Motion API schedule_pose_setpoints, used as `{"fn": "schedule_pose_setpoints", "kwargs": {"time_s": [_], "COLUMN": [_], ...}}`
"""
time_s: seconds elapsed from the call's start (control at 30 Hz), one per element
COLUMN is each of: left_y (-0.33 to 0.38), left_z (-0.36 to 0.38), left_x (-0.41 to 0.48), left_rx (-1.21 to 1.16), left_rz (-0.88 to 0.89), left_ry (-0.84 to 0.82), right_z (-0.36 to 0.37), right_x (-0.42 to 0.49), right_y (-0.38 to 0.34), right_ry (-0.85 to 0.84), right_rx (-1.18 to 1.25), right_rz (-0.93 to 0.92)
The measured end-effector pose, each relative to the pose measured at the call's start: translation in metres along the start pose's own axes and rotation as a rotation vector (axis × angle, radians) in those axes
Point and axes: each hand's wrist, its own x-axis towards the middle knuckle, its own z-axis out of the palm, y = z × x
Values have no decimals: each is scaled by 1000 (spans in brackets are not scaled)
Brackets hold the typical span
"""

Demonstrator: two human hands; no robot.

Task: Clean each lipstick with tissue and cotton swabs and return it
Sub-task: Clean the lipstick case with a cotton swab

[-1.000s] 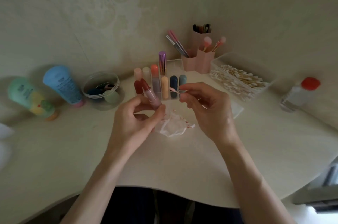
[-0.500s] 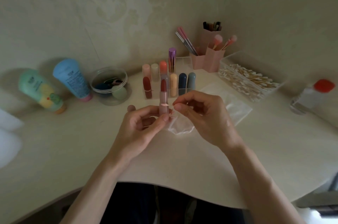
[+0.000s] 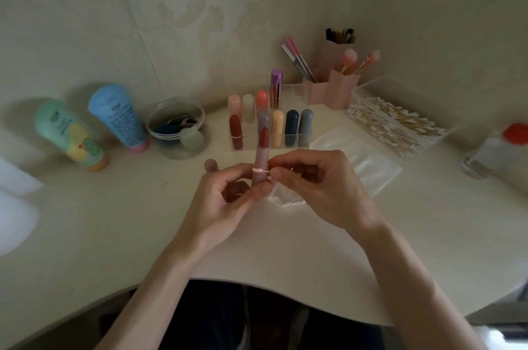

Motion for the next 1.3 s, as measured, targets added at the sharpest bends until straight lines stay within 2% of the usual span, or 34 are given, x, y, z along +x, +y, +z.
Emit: {"fn": "schedule_pose_setpoints", "kwargs": {"time_s": [0.27, 0.5, 0.77, 0.9, 1.1, 1.3], "left_y": [-3, 0, -3, -1, 1, 0], "left_z": [2, 3, 2, -1, 3, 3], "left_x": [0, -2, 0, -1, 0, -1], "left_rx": [-34, -59, -142, -48, -69, -41], "left_rz": [-4, -13, -51, -33, -16, 8], "left_ry": [0, 30, 23, -41, 55, 36], "right_z": [0, 3, 4, 5, 12, 11], "right_x": [-1, -1, -1, -1, -2, -2], "right_y": [-1, 1, 0, 0, 3, 4], "right_ry": [-4, -54, -71, -52, 39, 56], "right_rx": [60, 2, -9, -41, -69, -50], "right_rz": [19, 80, 48, 42, -27, -42]}}
